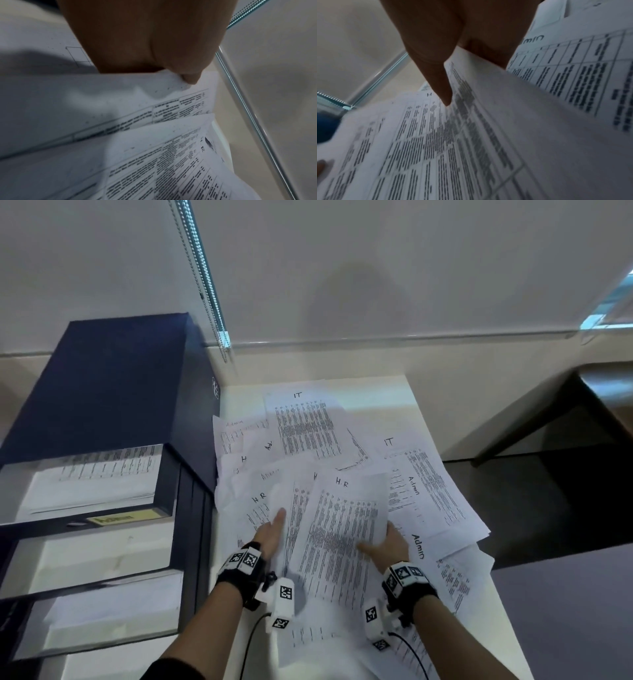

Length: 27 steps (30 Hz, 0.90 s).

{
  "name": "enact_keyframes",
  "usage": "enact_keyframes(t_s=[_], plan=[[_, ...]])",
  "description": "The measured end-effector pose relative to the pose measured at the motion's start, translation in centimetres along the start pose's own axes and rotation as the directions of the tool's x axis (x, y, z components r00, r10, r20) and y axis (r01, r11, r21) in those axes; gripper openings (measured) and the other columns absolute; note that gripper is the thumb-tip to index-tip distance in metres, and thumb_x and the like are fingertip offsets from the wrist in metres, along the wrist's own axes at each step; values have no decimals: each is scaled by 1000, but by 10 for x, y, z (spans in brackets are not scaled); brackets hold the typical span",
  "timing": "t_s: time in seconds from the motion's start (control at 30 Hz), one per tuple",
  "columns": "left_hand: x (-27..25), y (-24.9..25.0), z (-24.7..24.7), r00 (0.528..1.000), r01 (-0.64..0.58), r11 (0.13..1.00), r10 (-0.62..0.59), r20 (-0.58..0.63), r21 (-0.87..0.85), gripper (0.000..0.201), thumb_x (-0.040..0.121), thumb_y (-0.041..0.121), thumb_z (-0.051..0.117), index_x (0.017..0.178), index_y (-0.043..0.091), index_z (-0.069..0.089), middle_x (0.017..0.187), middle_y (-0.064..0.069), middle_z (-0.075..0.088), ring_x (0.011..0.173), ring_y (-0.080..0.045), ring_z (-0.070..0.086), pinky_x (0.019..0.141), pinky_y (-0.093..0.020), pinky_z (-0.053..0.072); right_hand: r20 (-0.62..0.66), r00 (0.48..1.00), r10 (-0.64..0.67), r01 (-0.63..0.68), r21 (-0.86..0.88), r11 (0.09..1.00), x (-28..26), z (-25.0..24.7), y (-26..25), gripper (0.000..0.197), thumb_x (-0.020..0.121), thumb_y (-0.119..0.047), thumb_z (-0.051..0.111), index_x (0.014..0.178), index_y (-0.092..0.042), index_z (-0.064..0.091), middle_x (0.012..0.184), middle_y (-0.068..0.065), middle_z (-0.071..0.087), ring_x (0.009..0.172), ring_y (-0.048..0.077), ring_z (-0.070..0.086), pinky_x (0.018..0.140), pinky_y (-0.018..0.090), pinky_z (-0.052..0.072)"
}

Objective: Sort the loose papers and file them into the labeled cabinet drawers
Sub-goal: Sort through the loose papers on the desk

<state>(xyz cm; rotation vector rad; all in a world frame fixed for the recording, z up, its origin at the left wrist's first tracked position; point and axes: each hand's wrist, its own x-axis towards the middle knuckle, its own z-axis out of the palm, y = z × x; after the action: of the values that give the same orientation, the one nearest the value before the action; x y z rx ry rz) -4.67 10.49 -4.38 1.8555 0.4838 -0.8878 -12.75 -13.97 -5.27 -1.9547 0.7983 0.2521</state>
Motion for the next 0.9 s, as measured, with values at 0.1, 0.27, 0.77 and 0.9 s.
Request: enact_keyframes(t_s=[0.1, 0.27, 0.77, 0.9], plan=[[12, -6, -3, 999, -31, 999, 32, 8, -25, 75, 100, 58, 28, 148, 0, 32, 150, -18, 39, 135, -31, 41, 110, -38, 31, 84, 996, 28, -28, -2, 1000, 8, 1, 2, 29, 78, -23, 80, 100, -8, 69, 86, 0, 72, 72, 13, 70, 56, 21, 54], [18, -16, -12, 943, -165, 967, 98, -318, -193, 42, 95, 31, 62, 122, -1, 61, 128, -15, 60, 116, -29, 57, 101, -35, 43, -34, 995, 91, -92, -45, 995, 24, -22, 10, 25, 82, -24, 76, 82, -2, 65, 78, 14, 67, 68, 25, 63, 59, 32, 52], [41, -15, -25, 810, -44, 993, -29, -586, -108, 32, 74, 35, 76, 97, 13, 74, 123, -9, 59, 102, -28, 62, 83, -31, 52, 85, 996, 14, 19, -372, 928, 17, -11, 6, 22, 88, -30, 65, 91, -8, 64, 80, 4, 66, 72, 18, 65, 53, 18, 46], [31, -14, -18, 819, -173, 985, 150, -554, 11, 19, 73, 15, 79, 79, 2, 66, 88, -8, 61, 69, -19, 52, 65, -24, 41, 105, 993, -49, 87, -394, 915, 7, -2, 10, 41, 80, -31, 76, 108, -3, 66, 103, 10, 64, 89, 24, 63, 72, 25, 49]])
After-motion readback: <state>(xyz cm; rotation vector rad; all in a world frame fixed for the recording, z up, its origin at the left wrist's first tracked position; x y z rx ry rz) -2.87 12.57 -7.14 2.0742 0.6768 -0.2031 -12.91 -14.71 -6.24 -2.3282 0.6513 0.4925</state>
